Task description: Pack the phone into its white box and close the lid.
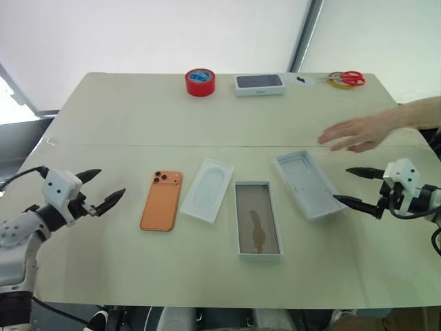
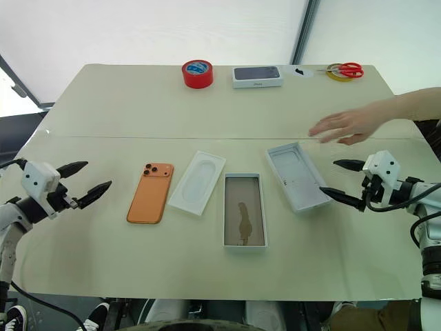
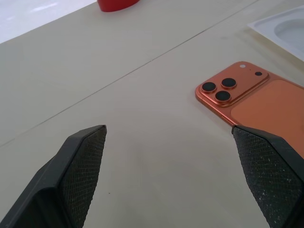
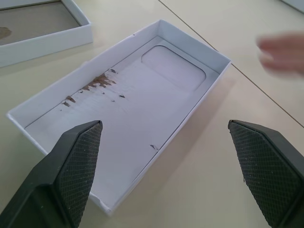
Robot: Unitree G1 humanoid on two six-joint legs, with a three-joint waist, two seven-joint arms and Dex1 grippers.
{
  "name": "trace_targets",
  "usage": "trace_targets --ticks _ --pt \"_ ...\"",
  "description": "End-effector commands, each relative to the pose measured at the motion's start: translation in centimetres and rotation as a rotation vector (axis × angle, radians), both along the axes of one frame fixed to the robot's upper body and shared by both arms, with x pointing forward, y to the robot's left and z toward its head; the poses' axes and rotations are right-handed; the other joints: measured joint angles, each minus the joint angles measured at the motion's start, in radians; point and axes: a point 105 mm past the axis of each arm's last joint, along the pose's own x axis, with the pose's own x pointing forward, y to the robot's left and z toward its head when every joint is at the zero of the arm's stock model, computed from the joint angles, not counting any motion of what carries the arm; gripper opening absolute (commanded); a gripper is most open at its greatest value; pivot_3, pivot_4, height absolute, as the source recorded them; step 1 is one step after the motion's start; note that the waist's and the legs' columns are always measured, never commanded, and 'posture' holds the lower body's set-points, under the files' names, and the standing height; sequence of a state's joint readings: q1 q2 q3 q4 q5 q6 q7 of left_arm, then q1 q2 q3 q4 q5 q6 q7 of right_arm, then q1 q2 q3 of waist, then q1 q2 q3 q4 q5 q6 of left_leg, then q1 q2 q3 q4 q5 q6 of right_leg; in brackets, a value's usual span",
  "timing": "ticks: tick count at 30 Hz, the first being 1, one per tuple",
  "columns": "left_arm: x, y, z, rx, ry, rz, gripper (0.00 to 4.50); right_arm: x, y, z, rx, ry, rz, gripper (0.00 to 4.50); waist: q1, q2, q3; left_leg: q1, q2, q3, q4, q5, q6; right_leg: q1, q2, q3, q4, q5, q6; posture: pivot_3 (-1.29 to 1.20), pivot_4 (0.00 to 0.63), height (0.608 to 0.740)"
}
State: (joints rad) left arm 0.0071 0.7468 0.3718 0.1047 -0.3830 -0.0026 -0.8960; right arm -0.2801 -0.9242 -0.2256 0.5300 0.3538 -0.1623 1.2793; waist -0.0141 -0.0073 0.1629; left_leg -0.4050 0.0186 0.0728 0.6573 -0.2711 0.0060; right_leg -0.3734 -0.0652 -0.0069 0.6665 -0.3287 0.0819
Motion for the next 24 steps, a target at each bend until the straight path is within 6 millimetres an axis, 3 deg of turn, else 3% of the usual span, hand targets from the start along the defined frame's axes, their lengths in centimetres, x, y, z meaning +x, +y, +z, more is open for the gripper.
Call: trace_targets --ticks 1,11,24 --pt "-0.5 -0.1 0.8 0.029 -0.029 -0.019 4.44 -0.1 -0.6 1.3 -0.021 -0.060 -0.021 4.43 0.000 0.000 0.000 0.000 0.000 0.000 0.000 0.000 0.000 0.000 0.000 0.000 0.000 0.000 0.000 0.00 0.150 0.740" --pt "-1.4 -0.3 -0.1 0.075 0.034 -0.057 4.44 -0.2 -1.2 1.6 -0.043 -0.066 -0.037 4.43 -0.003 0.000 0.000 0.000 0.000 0.000 0.000 0.000 0.000 0.000 0.000 0.000 0.000 0.000 0.000 0.00 0.150 0.740" --pt "-1.0 -1.3 1.3 0.043 -0.045 -0.133 4.44 0.0 -0.9 1.6 -0.046 -0.070 -0.029 4.43 -0.002 0.000 0.000 0.000 0.000 0.000 -0.001 0.000 0.000 0.000 0.000 0.000 0.000 0.000 0.000 0.00 0.150 0.740"
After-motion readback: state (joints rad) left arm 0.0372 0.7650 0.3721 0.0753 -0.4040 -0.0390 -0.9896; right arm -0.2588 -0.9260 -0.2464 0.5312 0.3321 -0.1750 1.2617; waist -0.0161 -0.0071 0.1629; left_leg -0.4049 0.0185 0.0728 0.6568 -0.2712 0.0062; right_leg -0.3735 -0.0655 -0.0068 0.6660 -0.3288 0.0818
